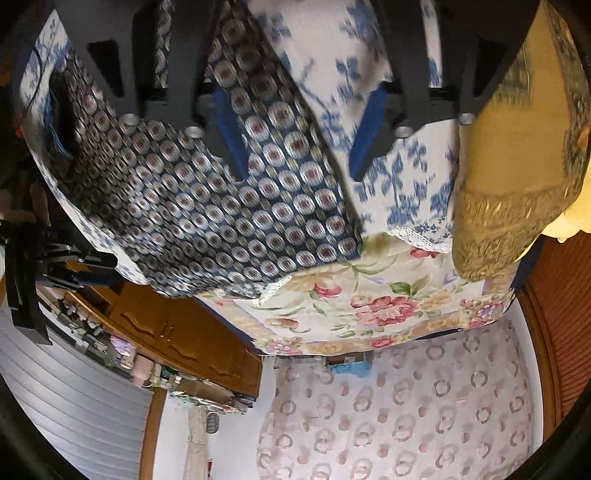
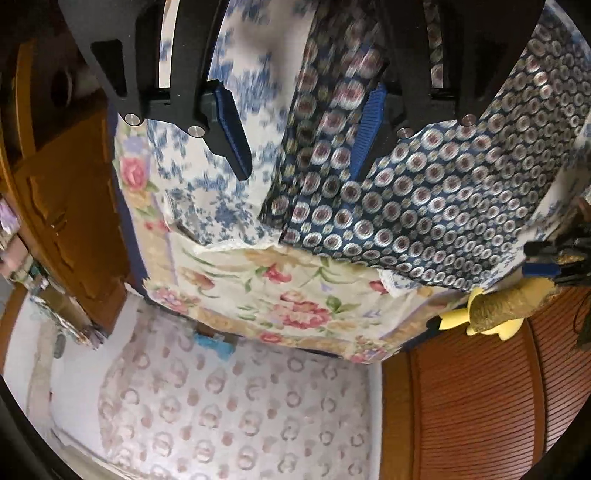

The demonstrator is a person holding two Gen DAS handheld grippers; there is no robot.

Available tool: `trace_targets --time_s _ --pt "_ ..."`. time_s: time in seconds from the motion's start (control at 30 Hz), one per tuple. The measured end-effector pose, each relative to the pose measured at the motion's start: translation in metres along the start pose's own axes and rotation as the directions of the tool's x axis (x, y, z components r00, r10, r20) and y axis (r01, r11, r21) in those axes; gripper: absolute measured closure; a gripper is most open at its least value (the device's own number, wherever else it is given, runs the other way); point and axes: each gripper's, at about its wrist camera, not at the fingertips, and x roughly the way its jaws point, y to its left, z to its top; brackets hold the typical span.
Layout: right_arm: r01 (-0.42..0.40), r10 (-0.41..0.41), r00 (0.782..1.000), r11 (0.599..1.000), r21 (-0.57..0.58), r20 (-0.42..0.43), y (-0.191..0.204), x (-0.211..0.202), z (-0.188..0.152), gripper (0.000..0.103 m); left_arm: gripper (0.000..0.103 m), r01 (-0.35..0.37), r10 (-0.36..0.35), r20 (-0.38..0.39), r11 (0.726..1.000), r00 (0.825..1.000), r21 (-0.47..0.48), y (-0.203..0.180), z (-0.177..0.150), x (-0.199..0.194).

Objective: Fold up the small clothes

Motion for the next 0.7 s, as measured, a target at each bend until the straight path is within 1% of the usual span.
trace_targets --time_s 0.1,0.2,0.33,0.43,0.6,0.7 --pt "-0.015 0.015 1.0 1.0 -0.012 0.01 0.015 -0.021 -0.012 0.046 0.046 0.003 -0.003 0.001 1.0 1.0 0.007 -0.008 -0.015 -0.013" --pt "-0.047 0.047 0.999 0.999 -0.024 0.01 0.037 -0.036 -0.026 0.046 0.046 0.008 -0.008 -0.005 1.0 1.0 0.009 -0.015 -0.032 -0.02" --pt "-0.083 0.083 0.996 0.996 -0.035 -0.01 0.063 -0.043 -0.045 0.046 0.046 0.015 -0.015 -0.023 1.0 1.0 0.022 -0.028 -0.055 -0.025" --pt "-0.094 0.093 0.995 0.995 -0.038 -0.034 0.079 -0.045 -0.06 0.046 0.046 0.023 -0.022 -0.035 0.999 0.999 0.023 -0.036 -0.068 -0.028" --pt "-0.064 0.059 0.995 0.996 -0.06 -0.085 0.098 -0.05 -0.082 0.046 0.046 0.036 -0.036 -0.039 0.999 0.999 0.021 -0.047 -0.087 -0.037" --pt "-0.03 0.024 0.994 0.998 -0.052 -0.108 0.098 -0.058 -0.096 0.046 0.046 0.039 -0.038 -0.034 0.999 0.999 0.027 -0.054 -0.094 -0.043"
